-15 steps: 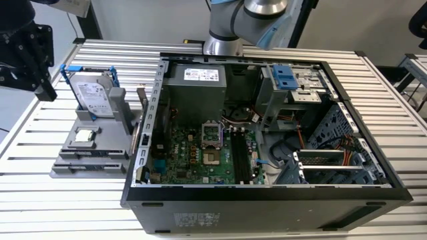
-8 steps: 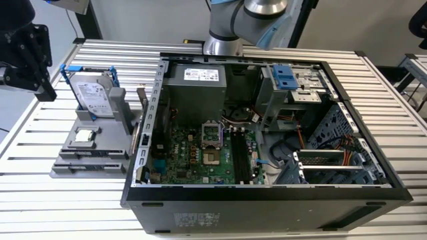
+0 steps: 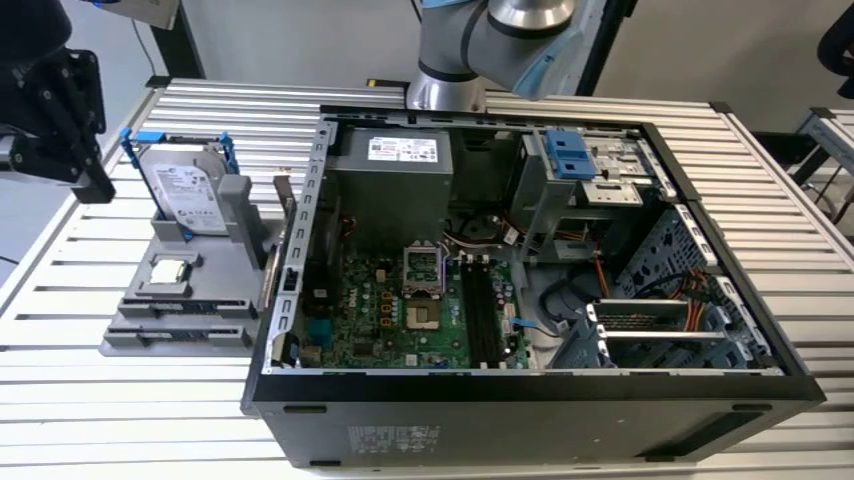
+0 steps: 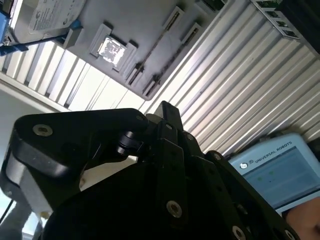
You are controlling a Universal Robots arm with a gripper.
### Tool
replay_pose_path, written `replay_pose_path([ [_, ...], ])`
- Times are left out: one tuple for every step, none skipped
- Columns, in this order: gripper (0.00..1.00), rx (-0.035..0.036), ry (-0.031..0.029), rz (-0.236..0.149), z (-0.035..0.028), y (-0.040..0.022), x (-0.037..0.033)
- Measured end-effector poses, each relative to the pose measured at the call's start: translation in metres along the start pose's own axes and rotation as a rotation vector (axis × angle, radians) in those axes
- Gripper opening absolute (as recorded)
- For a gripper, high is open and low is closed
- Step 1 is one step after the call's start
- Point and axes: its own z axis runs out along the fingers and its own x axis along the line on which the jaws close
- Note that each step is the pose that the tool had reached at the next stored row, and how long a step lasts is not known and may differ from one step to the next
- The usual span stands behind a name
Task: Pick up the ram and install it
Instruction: 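Pick up the ram and move it above insertion slot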
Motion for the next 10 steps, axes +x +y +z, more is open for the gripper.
replay_pose_path([
  [0.0, 0.0012, -0.0046, 0.0, 0.0005, 0.0, 0.0],
  [0.0, 0.002, -0.011, 0.0, 0.0011, -0.0001, 0.0],
  [0.0, 0.0029, -0.0181, 0.0, 0.0016, 0.0, 0.0],
  [0.0, 0.0037, -0.0255, 0.0, 0.0021, 0.0, 0.0],
  [0.0, 0.0042, -0.0302, 0.0, 0.0024, -0.0001, 0.0],
  [0.0, 0.0042, -0.0304, 0.001, 0.0025, -0.0001, 0.0],
  [0.0, 0.0041, -0.0304, 0.001, 0.0025, -0.0001, 0.0],
  [0.0, 0.0041, -0.0304, 0.002, 0.0026, -0.0001, 0.0001],
  [0.0, 0.0043, -0.0306, 0.003, 0.0029, -0.0001, 0.0001],
  [0.0, 0.0043, -0.0305, 0.003, 0.0031, -0.0002, 0.0001],
])
